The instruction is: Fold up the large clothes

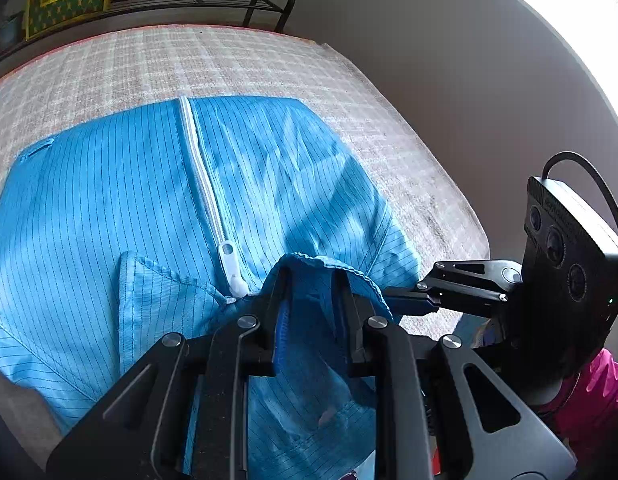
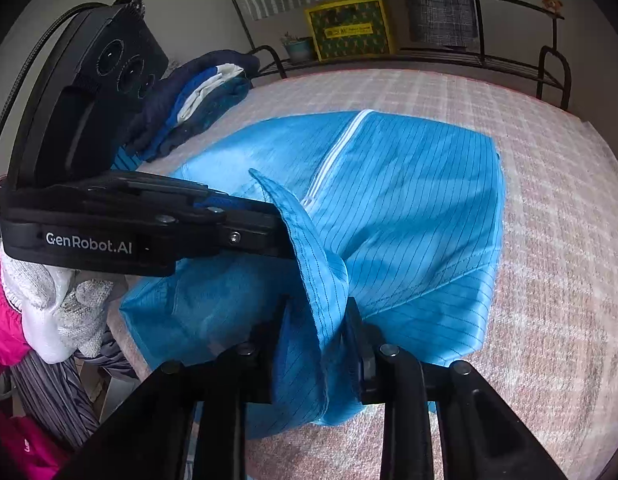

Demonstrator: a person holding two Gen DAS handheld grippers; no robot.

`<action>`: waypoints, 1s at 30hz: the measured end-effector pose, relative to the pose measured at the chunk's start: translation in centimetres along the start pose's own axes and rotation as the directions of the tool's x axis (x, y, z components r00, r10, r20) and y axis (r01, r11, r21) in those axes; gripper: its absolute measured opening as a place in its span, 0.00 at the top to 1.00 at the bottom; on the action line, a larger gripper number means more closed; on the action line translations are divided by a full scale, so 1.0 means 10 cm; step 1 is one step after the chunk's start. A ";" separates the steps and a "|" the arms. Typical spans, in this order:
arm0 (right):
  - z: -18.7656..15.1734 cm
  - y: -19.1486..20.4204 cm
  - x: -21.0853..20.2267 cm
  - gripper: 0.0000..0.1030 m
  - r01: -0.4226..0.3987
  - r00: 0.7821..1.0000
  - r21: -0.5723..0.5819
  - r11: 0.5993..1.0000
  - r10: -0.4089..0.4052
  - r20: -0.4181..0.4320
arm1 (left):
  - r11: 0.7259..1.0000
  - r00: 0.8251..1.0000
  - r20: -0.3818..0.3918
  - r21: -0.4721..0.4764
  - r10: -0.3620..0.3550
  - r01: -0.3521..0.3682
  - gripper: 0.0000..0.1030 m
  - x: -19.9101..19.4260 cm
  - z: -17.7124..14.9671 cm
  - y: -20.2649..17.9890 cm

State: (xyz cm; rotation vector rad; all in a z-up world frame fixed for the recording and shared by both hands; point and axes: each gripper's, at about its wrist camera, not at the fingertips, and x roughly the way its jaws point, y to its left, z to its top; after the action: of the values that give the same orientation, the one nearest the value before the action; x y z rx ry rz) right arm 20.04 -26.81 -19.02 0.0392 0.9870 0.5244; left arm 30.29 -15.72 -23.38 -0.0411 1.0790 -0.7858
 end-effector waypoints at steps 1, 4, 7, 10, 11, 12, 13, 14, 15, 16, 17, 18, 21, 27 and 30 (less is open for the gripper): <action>0.01 -0.01 0.03 0.74 -0.001 1.000 0.001 1.000 0.001 -0.003 | 1.000 1.000 0.005 -0.001 0.002 -0.002 0.82 -0.03 0.01 0.02; 0.01 -0.08 0.15 0.80 -0.042 0.999 0.032 0.999 0.043 -0.032 | 1.000 1.000 0.005 -0.016 -0.001 0.002 0.82 0.00 0.06 0.07; -0.02 -0.19 0.17 0.89 -0.141 0.989 0.100 0.985 0.145 -0.036 | 1.000 1.000 -0.007 -0.011 0.005 -0.005 0.82 0.07 0.09 0.10; -0.04 -0.32 0.11 0.90 -0.284 0.956 0.179 0.942 0.292 -0.017 | 0.999 0.998 -0.031 0.003 0.050 -0.050 0.82 0.21 0.07 0.09; -0.05 -0.35 0.11 0.89 -0.310 0.947 0.189 0.932 0.320 -0.024 | 0.998 0.997 -0.043 0.007 0.069 -0.069 0.82 0.27 0.07 0.10; -0.06 -0.35 0.10 0.89 -0.279 0.956 0.187 0.942 0.290 -0.036 | 0.997 0.996 -0.052 0.004 0.078 -0.078 0.82 0.32 0.07 0.11; -0.05 -0.37 0.10 0.83 -0.212 0.973 0.183 0.960 0.225 -0.055 | 0.997 0.996 -0.056 -0.005 0.073 -0.074 0.82 0.35 0.07 0.13; -0.06 -0.39 0.10 0.79 -0.169 0.981 0.185 0.968 0.184 -0.067 | 0.998 0.996 -0.053 -0.016 0.067 -0.068 0.82 0.35 0.08 0.14; -0.05 -0.40 0.07 0.78 -0.136 0.987 0.180 0.974 0.150 -0.066 | 0.998 0.997 -0.045 -0.025 0.065 -0.066 0.82 0.32 0.09 0.14; -0.03 -0.41 0.03 0.77 -0.125 0.990 0.169 0.978 0.135 -0.050 | 0.997 0.997 -0.035 -0.029 0.067 -0.068 0.82 0.27 0.11 0.13; -0.01 -0.42 -0.02 0.76 -0.128 0.990 0.164 0.978 0.135 -0.034 | 0.997 0.997 -0.022 -0.036 0.072 -0.073 0.82 0.20 0.11 0.13; 0.01 -0.43 -0.07 0.70 -0.134 0.990 0.162 0.978 0.139 -0.018 | 0.997 0.998 -0.004 -0.043 0.067 -0.067 0.82 0.10 0.10 0.12; 0.08 -0.54 -0.18 0.66 -0.183 0.983 0.198 0.963 0.180 0.034 | 0.998 0.999 0.028 -0.059 0.029 -0.027 0.82 -0.13 0.03 0.13; 0.22 -0.60 -0.17 0.65 -0.195 0.981 0.226 0.954 0.185 0.065 | 0.993 0.998 -0.017 -0.107 -0.060 0.058 0.81 -0.13 -0.38 0.07; 0.28 -0.49 -0.13 0.64 -0.197 0.980 0.192 0.962 0.191 0.050 | 0.991 0.998 -0.038 -0.123 -0.052 0.047 0.78 -0.02 -0.48 0.07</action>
State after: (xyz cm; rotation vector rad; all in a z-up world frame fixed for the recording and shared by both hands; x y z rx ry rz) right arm 23.69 -31.10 -17.67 0.3223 1.0072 0.6026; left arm 26.80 -13.49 -25.88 -0.1560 1.1681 -0.7671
